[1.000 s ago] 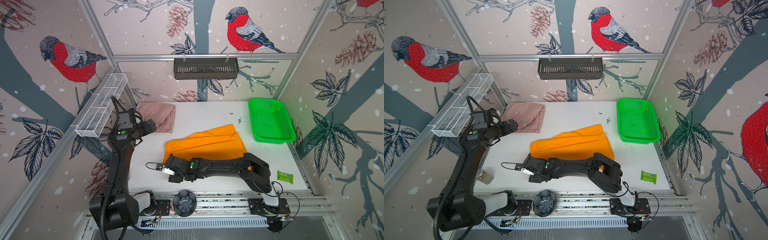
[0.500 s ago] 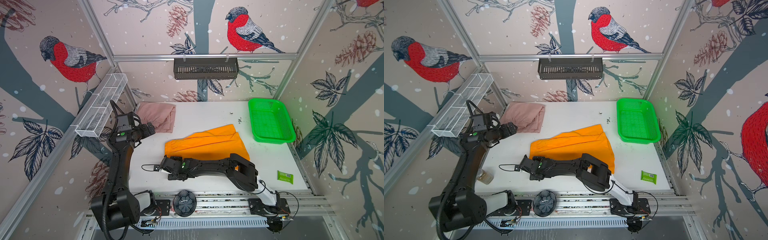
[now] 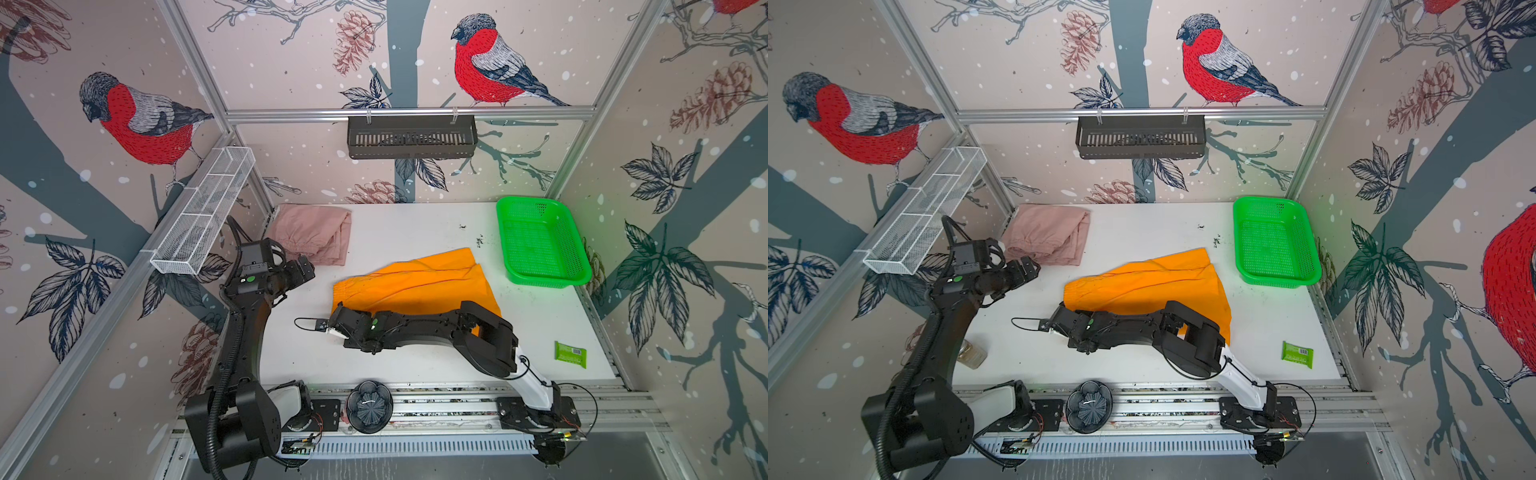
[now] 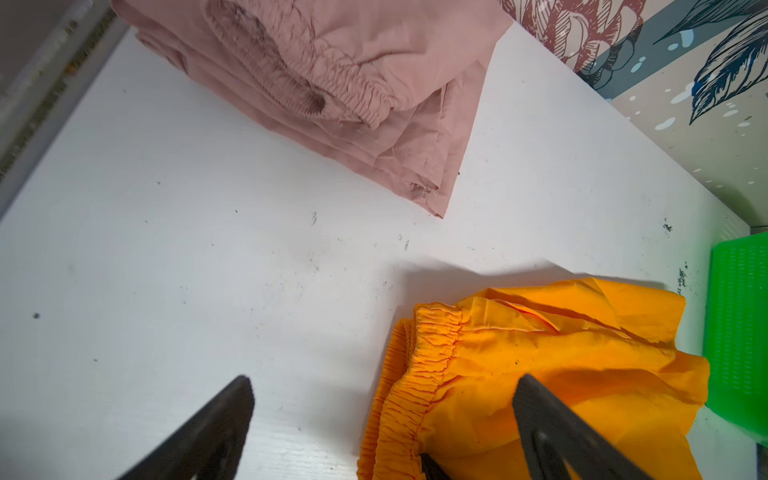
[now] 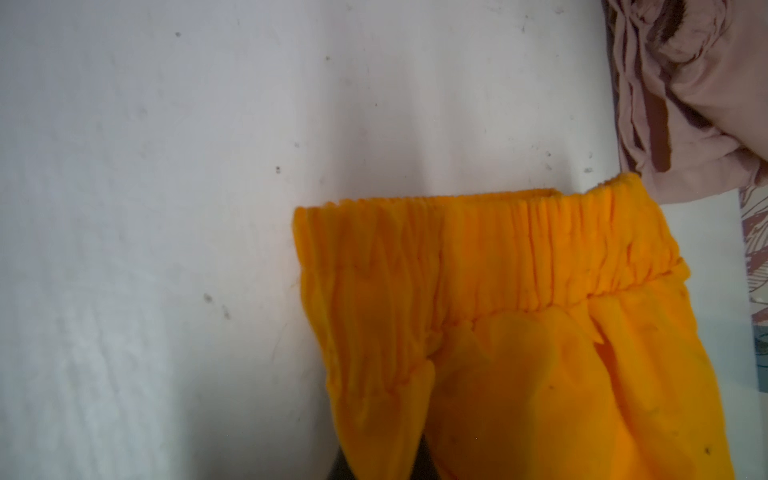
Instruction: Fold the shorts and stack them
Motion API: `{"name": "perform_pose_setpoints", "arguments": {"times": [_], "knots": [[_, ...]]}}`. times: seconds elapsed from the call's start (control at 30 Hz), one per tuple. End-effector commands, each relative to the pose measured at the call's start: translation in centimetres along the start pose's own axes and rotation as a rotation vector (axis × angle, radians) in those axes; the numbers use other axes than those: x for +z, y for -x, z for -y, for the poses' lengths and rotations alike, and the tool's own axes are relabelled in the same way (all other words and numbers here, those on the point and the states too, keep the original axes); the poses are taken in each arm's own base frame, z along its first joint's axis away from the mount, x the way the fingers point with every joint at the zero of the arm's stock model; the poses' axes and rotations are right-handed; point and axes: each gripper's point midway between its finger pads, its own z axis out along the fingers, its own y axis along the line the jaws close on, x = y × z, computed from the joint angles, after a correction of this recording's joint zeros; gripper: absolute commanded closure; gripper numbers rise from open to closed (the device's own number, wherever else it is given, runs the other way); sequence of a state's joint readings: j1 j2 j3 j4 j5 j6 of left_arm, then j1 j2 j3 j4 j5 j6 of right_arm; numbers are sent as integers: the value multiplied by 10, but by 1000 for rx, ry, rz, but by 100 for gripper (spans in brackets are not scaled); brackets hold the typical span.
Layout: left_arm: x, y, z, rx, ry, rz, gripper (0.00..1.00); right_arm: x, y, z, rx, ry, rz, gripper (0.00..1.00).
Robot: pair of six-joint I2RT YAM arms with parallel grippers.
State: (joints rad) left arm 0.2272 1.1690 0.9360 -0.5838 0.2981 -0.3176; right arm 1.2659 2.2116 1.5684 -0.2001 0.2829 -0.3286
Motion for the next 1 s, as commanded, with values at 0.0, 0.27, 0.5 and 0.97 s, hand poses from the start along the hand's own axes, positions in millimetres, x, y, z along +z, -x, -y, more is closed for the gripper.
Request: {"name": "perform_pose_setpoints", "arguments": {"times": [0.0, 0.27, 0.5, 0.97], "knots": [[7, -7, 6, -52, -65, -9, 2, -25, 27, 18, 161, 26, 182, 97], [35, -53, 13, -158, -212, -133, 2, -62, 22, 51, 362, 49, 401, 99], [46, -74, 29, -257, -389, -150, 2, -69, 15, 50, 393, 62, 439, 99], [59, -101, 44, -276, -477, -190, 2, -57, 28, 31, 277, 19, 401, 99]]}}
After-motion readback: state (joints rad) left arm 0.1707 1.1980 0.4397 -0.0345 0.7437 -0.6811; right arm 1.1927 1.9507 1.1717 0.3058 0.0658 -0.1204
